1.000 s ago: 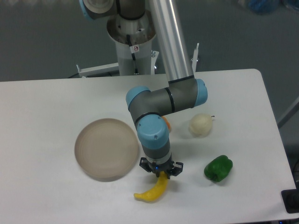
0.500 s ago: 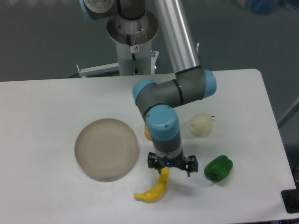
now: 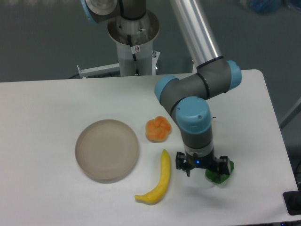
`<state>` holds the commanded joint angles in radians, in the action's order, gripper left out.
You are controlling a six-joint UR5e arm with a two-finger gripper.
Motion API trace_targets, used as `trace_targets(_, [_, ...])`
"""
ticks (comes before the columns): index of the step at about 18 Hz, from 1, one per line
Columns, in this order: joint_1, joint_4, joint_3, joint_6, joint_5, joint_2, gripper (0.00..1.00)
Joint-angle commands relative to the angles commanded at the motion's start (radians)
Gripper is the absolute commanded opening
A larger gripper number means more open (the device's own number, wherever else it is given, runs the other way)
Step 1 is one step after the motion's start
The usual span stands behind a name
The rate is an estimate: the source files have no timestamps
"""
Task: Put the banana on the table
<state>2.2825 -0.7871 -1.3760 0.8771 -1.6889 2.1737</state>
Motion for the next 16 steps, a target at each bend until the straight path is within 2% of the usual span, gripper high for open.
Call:
trace_targets(7, [0.055,0.006,-0.001,0.256,-0.002,-0.005,1.00])
trace_targets(16, [0.089,0.009,-0.001,0.299,0.000,-0.005,1.00])
